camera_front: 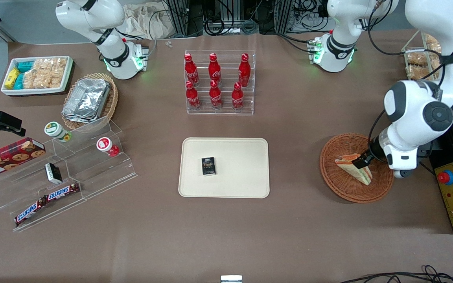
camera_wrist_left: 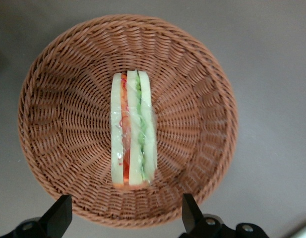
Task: Place sandwich from basket to tray
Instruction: 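Lower the open left gripper over the wrapped sandwich in the basket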
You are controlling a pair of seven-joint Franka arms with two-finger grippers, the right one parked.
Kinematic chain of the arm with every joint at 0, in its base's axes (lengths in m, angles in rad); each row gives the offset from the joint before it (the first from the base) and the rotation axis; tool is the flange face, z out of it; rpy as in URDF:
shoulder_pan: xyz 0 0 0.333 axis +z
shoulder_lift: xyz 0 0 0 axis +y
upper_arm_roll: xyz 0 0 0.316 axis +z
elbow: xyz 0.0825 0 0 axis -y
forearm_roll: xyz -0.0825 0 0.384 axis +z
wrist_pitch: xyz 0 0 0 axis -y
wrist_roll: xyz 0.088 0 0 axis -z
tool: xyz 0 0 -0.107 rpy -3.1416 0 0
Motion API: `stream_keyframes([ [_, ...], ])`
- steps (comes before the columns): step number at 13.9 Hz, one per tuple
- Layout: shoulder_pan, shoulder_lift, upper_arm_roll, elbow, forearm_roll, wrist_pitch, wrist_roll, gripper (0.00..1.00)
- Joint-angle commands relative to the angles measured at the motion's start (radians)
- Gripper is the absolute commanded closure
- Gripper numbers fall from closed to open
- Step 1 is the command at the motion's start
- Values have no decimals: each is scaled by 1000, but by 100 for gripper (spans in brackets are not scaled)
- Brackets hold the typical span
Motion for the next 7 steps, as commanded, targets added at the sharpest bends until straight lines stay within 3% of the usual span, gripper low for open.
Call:
stream_keyframes([
  [1,3,53,-5,-6,66,47,-108,0],
  [7,3,122,-5,-6,74,95,-148,0],
])
